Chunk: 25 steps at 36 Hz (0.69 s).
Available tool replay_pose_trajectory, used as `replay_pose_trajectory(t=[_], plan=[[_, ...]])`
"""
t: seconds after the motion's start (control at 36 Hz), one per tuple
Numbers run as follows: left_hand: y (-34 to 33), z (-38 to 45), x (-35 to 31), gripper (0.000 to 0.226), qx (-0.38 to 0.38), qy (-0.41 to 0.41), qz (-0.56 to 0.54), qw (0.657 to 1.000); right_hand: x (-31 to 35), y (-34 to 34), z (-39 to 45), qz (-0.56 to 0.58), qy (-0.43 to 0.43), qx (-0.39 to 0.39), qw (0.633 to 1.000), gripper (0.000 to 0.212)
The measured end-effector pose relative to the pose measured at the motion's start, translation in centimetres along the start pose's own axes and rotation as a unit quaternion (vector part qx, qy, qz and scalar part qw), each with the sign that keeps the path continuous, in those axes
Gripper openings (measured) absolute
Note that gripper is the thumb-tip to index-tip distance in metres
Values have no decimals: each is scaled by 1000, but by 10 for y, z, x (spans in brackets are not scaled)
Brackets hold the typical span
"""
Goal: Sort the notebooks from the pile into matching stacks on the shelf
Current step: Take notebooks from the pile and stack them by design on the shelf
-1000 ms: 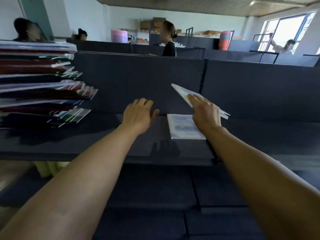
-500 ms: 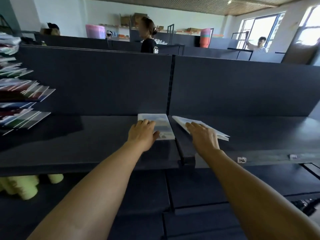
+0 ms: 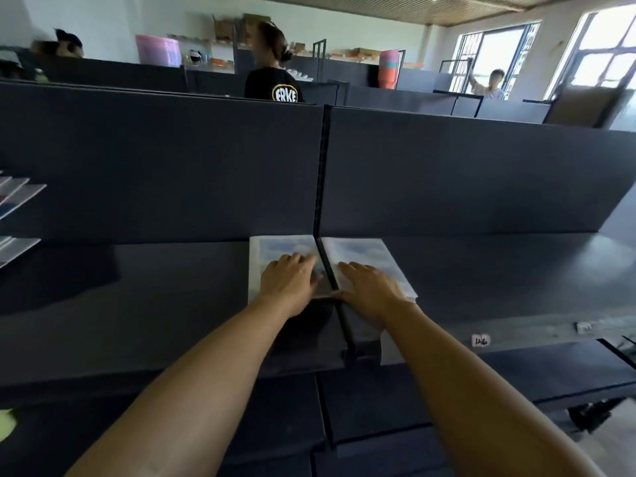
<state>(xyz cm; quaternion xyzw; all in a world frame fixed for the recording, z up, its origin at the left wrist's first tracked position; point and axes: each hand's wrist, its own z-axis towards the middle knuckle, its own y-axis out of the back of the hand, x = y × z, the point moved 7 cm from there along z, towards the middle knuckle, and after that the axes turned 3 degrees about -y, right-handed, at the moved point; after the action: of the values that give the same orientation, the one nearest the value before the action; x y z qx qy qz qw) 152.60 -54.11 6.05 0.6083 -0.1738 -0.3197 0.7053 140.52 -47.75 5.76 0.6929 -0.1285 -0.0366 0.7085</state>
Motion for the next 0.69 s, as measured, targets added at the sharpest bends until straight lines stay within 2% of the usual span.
replay_pose_trajectory(t=[0.06,0.14,0.28,0.42,0.53,0.58,0.64,0.69], plan=[[1,0,-8,41,-12,3,-6,1000,1,0,-2,28,3,7,1000,73],[0,1,-20,43,-10,-5,-10,1000,-2,8,-9,43,1,24,999,56],[-3,1,-29,54,29,-34,-60,997,-46,35,-9,51,-100,-105,988,41],[-10,1,-39,80,55,-43,-84,994,-86,31,-7,73,-152,-88,982,38],[-12,6,-47,83,60,-29,-112,992,-90,18,2,162,-176,-46,970,43],[-13,9,-52,83,66,-25,-115,991,-86,17,4,194,-183,-55,962,48],[-15,12,-57,80,74,-33,-107,991,-89,21,3,242,-219,-87,941,48],[-16,13,-61,74,80,-43,-100,991,-99,21,0,339,-308,-103,883,44]])
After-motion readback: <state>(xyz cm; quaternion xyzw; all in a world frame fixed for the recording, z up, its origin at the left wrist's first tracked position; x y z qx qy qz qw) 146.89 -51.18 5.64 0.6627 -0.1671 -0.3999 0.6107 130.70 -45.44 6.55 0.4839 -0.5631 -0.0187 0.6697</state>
